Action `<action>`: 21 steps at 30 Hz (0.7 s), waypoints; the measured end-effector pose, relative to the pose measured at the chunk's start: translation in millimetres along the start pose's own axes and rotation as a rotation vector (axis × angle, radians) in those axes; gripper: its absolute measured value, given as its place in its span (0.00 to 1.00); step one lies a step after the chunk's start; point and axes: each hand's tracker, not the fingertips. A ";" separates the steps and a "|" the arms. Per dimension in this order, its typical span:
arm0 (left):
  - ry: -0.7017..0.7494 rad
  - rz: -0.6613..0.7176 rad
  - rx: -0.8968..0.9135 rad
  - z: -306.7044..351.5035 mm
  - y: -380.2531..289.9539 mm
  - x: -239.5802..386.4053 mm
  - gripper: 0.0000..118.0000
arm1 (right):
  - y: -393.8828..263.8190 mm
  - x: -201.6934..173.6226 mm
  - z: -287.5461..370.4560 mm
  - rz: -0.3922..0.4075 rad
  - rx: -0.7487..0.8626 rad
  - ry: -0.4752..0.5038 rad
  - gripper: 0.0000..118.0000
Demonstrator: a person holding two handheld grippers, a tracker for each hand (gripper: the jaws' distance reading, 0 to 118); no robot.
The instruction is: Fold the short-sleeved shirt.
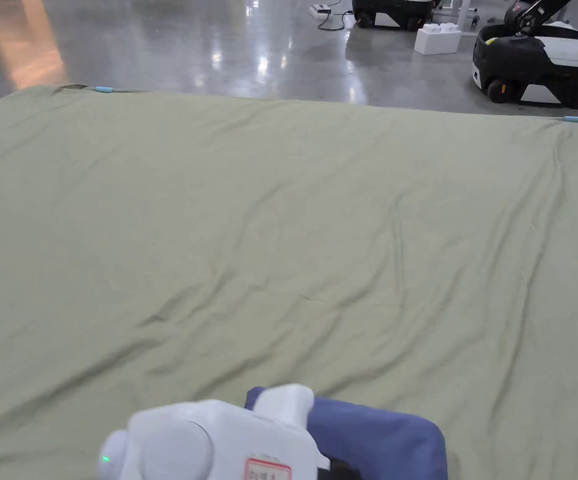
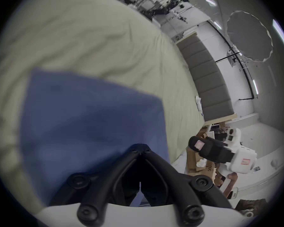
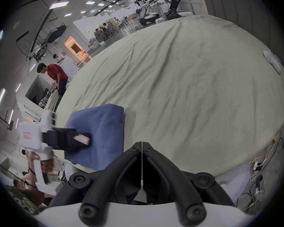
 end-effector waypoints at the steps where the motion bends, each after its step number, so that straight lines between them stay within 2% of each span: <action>1: -0.016 0.007 -0.018 -13.2 -0.3 5.3 0.00 | -0.7 -0.2 0.1 -0.003 0.000 0.005 0.02; 4: -0.037 -0.052 0.011 -31.9 -1.1 28.4 0.00 | -0.7 -2.9 -0.6 -0.004 0.002 0.014 0.02; 5: -0.614 -0.076 0.203 -35.0 8.8 66.2 0.00 | 0.5 -5.5 -2.5 -0.002 0.002 0.017 0.02; 6: -0.559 -0.088 0.190 -33.1 8.5 68.4 0.00 | 2.1 -8.3 -4.9 0.000 0.001 0.022 0.02; 8: -0.551 -0.129 0.218 -20.0 3.6 73.3 0.00 | 6.6 -17.4 -11.7 0.019 0.000 0.047 0.02; 10: -0.651 -0.173 0.266 5.5 -9.5 66.4 0.00 | 11.4 -29.7 -18.7 0.051 0.010 0.093 0.02; 13: -0.771 -0.154 0.375 51.8 -28.3 31.1 0.00 | 18.7 -50.2 -38.7 0.068 0.009 0.210 0.02; 15: -0.757 -0.093 0.465 72.5 -36.6 -2.6 0.00 | 22.3 -63.8 -61.4 0.080 -0.029 0.309 0.02; 17: -0.671 0.021 0.529 83.6 -42.1 -40.6 0.00 | 24.1 -78.3 -88.2 0.089 -0.082 0.369 0.02; 19: -0.579 0.102 0.566 85.1 -47.2 -70.7 0.00 | 24.1 -87.4 -109.4 0.087 -0.127 0.395 0.02; 21: -0.510 0.204 0.566 80.4 -48.5 -94.5 0.00 | 24.1 -90.9 -127.0 0.070 -0.160 0.351 0.02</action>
